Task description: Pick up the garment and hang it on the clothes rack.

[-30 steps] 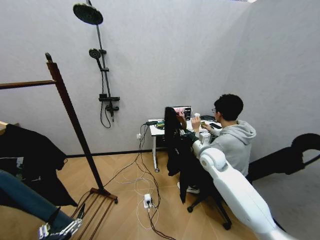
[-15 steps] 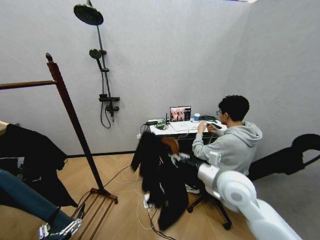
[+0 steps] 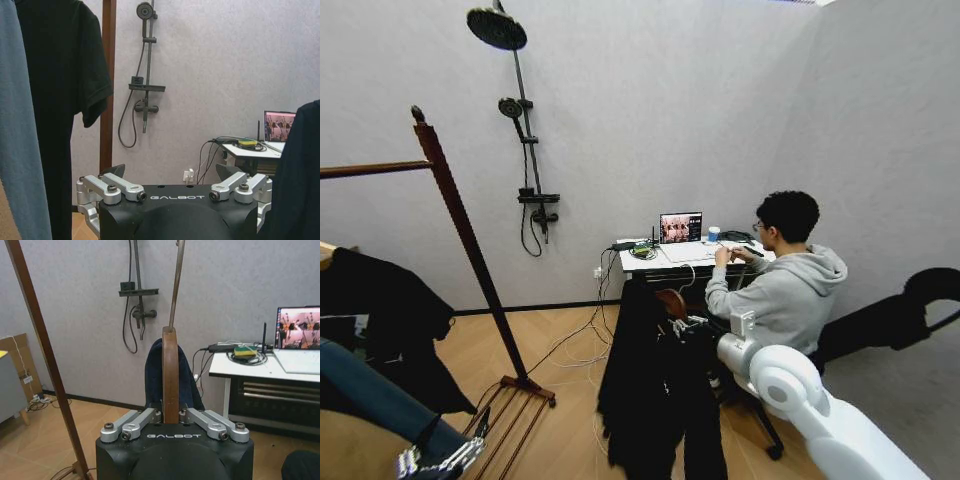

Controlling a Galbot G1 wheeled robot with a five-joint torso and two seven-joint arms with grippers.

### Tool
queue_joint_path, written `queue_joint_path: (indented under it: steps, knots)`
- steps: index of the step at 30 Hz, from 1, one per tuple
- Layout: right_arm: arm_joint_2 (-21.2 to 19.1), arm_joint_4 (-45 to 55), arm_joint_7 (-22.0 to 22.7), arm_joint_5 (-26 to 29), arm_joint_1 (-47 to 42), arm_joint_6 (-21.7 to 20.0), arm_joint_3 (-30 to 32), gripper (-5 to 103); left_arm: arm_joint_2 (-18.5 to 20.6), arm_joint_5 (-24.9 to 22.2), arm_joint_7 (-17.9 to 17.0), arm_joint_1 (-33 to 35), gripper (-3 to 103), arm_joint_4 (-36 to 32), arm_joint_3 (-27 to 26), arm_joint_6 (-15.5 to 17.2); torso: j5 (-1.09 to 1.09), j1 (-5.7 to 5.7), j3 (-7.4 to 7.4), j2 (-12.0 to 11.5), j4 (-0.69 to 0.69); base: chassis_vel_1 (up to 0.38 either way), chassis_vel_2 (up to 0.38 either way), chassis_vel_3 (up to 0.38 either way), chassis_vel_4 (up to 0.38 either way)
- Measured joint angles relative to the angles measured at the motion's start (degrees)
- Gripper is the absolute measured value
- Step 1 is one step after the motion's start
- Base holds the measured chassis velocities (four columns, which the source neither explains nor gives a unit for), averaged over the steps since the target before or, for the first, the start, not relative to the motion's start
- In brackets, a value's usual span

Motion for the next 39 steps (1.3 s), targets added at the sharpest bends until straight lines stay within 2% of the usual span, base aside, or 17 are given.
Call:
queue_joint_path:
  steps: [14,25,28,30,31,34,39]
  knots:
    - [0.6,-0.2,-1.2,-4.9,-3.3,2.9,2.0,9,0.0,0.0,0.0,0.0,100,0.0,0.0,0.0,0.0,0.0,0.0,0.0,-0.01,0.0,0.0,0.0,0.0]
    - [0.7,0.1,-1.4,-5.9,-4.4,4.6,1.7,9,0.0,0.0,0.0,0.0,100,0.0,0.0,0.0,0.0,0.01,0.0,0.0,0.0,-0.063,0.081,0.087,-0.069]
    - [0.9,0.8,-3.8,-8.0,-5.5,5.4,1.7,9,0.0,0.0,0.0,0.0,100,0.0,0.0,0.0,-0.01,0.02,0.0,0.0,0.0,-0.093,0.163,0.184,-0.087]
    - [0.6,1.3,-9.9,-14.3,-7.7,7.0,2.0,9,0.0,0.0,0.0,0.0,100,0.0,0.0,0.0,0.0,0.03,0.01,0.0,0.01,-0.05,0.145,0.157,-0.078]
    - [0.6,1.3,-9.9,-14.3,-7.7,7.0,2.0,9,0.0,0.0,0.0,0.0,100,0.0,0.0,0.0,0.0,0.03,0.01,0.0,0.01,-0.05,0.13,0.15,-0.068]
    - [0.3,2.2,-13.5,-17.7,-9.5,7.7,2.2,9,0.0,0.0,0.0,0.0,100,0.0,0.0,0.0,-0.02,0.04,0.01,0.0,-0.01,-0.023,0.109,0.126,0.004]
    - [-0.1,2.6,-16.0,-19.5,-10.3,8.6,1.9,9,0.0,0.0,0.0,0.0,100,0.0,0.0,0.0,0.01,0.01,0.0,0.0,-0.02,0.06,0.075,0.086,0.076]
